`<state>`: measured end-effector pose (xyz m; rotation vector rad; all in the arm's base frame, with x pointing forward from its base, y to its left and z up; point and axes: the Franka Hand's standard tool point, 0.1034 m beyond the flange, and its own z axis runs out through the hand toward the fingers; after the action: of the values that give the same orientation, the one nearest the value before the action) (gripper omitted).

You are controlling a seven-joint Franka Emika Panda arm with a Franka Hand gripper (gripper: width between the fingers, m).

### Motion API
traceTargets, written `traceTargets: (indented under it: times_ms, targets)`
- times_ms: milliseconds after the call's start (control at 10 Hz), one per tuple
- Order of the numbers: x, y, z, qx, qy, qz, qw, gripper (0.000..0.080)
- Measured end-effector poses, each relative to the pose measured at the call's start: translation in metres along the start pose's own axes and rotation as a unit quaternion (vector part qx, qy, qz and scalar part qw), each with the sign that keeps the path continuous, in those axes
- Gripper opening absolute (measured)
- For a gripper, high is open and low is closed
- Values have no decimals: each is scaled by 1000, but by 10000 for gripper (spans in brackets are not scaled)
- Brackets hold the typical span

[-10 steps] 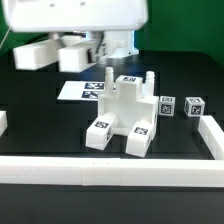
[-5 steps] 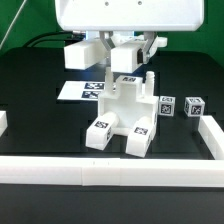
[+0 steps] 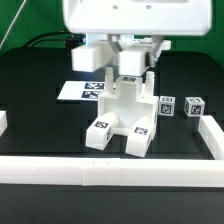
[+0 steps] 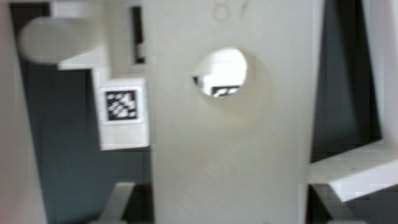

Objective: Assemble chair

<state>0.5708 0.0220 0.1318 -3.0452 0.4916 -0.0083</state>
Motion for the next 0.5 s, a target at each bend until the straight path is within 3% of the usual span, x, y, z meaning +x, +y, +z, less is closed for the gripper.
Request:
traceTargets:
  times_ms: [500]
  targets:
    - [-4, -6, 6, -3, 3, -8, 1000, 284]
